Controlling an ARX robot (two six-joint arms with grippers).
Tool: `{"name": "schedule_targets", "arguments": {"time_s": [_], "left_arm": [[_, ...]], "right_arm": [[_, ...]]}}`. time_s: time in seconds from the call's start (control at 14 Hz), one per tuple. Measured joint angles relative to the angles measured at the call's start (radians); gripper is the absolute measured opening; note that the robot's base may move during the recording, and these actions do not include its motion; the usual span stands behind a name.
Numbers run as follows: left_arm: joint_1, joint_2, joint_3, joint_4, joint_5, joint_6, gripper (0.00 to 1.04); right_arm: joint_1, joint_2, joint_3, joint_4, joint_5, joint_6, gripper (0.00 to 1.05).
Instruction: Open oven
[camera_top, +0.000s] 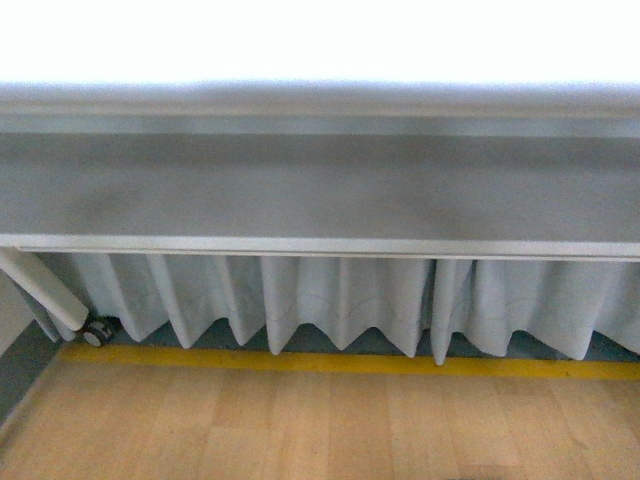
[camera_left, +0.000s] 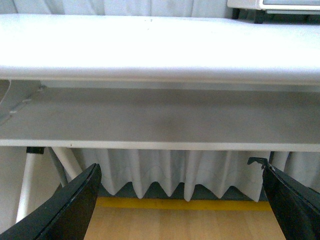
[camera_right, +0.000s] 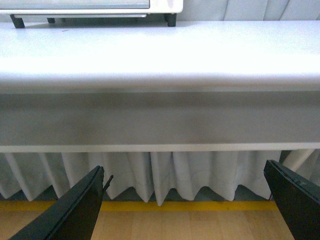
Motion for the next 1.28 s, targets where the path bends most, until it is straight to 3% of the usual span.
{"name": "schedule_targets", "arguments": {"time_s": [1.28], "left_arm": [[0.000,0.000,0.000,0.004,0.002,0.001,0.98]], "right_arm": [[0.000,0.000,0.000,0.003,0.001,0.000,0.98]]}}
